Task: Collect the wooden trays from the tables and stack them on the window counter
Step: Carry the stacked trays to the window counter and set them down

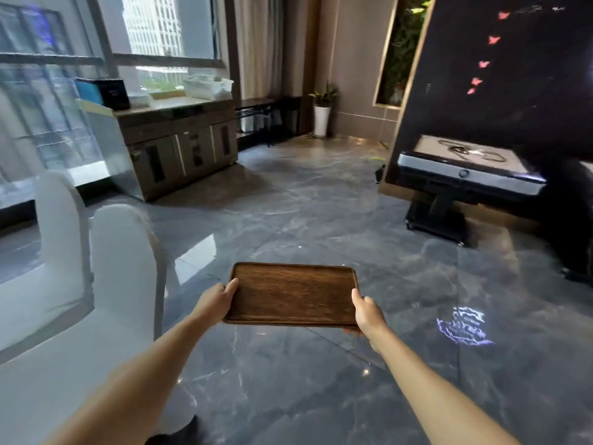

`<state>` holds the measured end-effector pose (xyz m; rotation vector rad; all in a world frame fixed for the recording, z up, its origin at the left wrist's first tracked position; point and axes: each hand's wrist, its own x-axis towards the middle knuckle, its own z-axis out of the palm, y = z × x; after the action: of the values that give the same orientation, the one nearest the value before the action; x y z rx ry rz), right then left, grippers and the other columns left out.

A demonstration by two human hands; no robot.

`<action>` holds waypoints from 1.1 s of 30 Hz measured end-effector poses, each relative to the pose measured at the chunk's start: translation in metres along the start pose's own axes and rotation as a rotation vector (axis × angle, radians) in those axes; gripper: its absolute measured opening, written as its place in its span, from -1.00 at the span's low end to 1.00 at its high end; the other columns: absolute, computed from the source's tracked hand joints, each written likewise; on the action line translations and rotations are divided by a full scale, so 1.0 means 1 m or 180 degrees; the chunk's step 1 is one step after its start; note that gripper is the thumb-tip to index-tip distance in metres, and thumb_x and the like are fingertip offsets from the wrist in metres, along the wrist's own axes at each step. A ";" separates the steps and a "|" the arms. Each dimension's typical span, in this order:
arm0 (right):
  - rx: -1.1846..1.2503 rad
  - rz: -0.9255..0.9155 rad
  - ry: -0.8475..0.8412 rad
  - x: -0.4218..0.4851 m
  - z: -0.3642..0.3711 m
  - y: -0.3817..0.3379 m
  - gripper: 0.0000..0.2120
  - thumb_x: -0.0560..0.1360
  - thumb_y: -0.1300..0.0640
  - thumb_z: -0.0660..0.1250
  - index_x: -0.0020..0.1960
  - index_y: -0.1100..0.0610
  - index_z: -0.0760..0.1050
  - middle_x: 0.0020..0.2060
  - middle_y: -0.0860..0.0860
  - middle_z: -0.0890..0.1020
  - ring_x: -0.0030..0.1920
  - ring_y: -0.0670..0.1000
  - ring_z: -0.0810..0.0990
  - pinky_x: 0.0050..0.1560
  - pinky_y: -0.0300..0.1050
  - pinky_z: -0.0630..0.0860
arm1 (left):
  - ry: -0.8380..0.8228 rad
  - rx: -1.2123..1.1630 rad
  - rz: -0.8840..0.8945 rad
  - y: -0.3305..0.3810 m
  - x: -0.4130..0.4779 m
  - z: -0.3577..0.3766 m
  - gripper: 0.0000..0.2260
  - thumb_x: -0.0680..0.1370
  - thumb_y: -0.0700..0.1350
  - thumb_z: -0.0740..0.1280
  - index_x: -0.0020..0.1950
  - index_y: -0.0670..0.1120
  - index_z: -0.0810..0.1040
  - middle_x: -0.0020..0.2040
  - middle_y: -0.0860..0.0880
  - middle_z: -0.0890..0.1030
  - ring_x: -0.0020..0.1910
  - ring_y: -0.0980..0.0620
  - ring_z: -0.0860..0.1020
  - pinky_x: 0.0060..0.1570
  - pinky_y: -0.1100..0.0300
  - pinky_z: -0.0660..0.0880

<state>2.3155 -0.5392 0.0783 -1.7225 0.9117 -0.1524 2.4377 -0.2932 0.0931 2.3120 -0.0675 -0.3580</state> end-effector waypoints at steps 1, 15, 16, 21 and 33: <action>-0.0103 -0.0076 0.0004 0.027 0.001 -0.015 -0.59 0.59 -0.10 0.04 -0.01 0.24 0.45 0.04 0.21 0.56 -0.01 0.21 0.57 -0.23 -0.04 0.51 | 0.0047 -0.0020 -0.0021 0.014 0.021 -0.001 -0.60 0.61 0.06 0.05 -0.21 -0.21 0.44 -0.07 -0.22 0.50 0.03 -0.23 0.52 -0.01 0.04 0.40; -0.0110 -0.0129 -0.0551 0.405 0.109 -0.207 -0.64 0.61 -0.04 0.03 -0.02 0.23 0.42 -0.08 0.18 0.52 -0.41 0.04 0.52 -0.73 -0.35 0.37 | 0.0450 -0.0030 -0.0235 0.125 0.401 -0.012 -0.53 0.61 0.04 0.05 -0.07 -0.33 0.55 0.09 -0.40 0.58 0.09 -0.30 0.55 0.00 0.02 0.46; -0.0127 -0.0169 -0.0556 0.430 0.115 -0.227 -0.64 0.61 -0.04 0.03 -0.03 0.23 0.41 -0.09 0.18 0.52 -0.47 0.04 0.54 -0.73 -0.36 0.36 | 0.0476 -0.0028 -0.0248 0.137 0.430 -0.017 -0.51 0.61 0.04 0.04 -0.06 -0.34 0.55 0.09 -0.40 0.58 0.09 -0.29 0.55 0.03 0.02 0.47; -0.0164 -0.0207 -0.0506 0.543 0.132 -0.312 -0.65 0.61 -0.04 0.05 -0.04 0.25 0.39 -0.22 0.12 0.50 -0.51 0.07 0.52 -0.76 -0.36 0.34 | 0.0564 -0.0054 -0.0191 0.197 0.558 -0.031 -0.49 0.62 0.03 0.03 -0.04 -0.38 0.55 0.07 -0.39 0.58 0.09 -0.28 0.53 0.10 0.00 0.43; -0.0401 -0.0357 -0.0964 0.877 0.193 -0.454 -0.65 0.61 -0.07 0.01 0.02 0.20 0.39 -0.03 0.17 0.55 -0.44 0.07 0.55 -0.65 -0.32 0.36 | 0.0767 -0.0346 -0.0527 0.309 0.860 -0.003 -0.51 0.61 0.05 0.05 0.06 -0.36 0.54 0.11 -0.34 0.57 0.08 -0.25 0.53 0.06 0.01 0.44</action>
<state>3.2480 -0.9152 0.1047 -1.8528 0.6127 0.0929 3.2818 -0.6419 0.1138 2.2410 0.2579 -0.1590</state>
